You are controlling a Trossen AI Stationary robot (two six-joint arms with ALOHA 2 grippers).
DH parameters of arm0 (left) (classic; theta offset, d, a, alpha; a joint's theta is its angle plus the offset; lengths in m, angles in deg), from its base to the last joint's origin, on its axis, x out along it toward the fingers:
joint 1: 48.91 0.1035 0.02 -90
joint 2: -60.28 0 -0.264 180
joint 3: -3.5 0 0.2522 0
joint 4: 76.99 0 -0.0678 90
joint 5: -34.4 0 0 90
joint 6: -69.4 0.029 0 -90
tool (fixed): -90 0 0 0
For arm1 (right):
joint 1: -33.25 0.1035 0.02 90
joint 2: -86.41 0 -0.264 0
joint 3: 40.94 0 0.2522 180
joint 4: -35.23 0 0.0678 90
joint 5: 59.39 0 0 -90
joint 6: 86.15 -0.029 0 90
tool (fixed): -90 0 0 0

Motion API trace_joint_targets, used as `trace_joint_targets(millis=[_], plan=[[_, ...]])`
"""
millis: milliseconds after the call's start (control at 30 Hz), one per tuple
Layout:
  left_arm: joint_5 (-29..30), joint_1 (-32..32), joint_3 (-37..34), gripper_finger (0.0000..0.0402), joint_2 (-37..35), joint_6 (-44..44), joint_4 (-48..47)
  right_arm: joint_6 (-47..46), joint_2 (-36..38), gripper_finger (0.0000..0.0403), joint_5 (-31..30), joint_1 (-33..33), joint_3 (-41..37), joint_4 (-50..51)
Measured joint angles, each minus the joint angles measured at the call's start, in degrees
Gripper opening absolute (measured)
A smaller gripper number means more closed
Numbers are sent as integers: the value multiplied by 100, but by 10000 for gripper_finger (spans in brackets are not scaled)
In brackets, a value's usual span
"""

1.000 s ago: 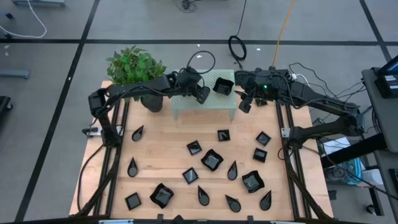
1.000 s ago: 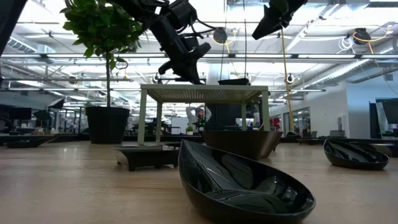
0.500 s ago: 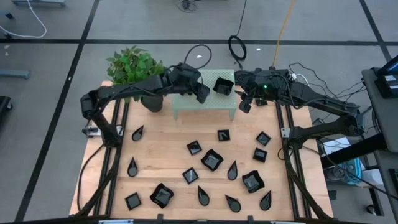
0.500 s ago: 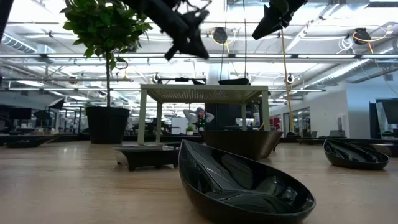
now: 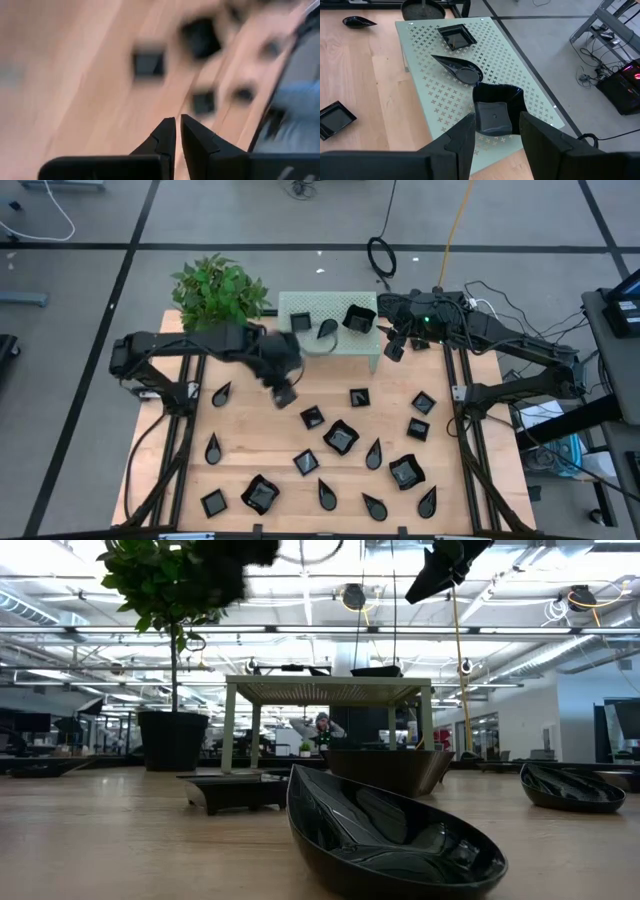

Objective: Pick & Place Mini shaped plates
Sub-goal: Stack the drop shaped plate on top of the other drop shaped plate on the shelf

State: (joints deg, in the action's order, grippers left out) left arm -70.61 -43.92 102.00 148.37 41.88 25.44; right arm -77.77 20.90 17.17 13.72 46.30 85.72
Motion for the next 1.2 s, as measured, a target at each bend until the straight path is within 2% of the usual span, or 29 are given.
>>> trace_joint_targets(millis=[133,267,533,700,800,1000,1200], plan=[[2,-363,-202,31,-10,-503,-1272,2,0,141,0,0,0,0],[-65,-773,-530,31,-5,-1202,-2023,3,0,141,-2,0,0,0],[-972,-1625,-1757,31,-4,-2115,-2157,40,0,141,-2,0,0,1],[-1743,-2077,-2410,31,-4,-2714,-1935,175,0,141,0,0,0,0],[-1946,-2336,-2705,31,-4,-3044,-1466,176,0,141,-2,2,-2,0],[-1921,-2762,-3257,31,-4,-3884,-109,177,0,141,-2,1,-2,0],[-1642,-3166,-3688,32,-4,-4947,294,177,0,141,-2,0,-2,-2]])
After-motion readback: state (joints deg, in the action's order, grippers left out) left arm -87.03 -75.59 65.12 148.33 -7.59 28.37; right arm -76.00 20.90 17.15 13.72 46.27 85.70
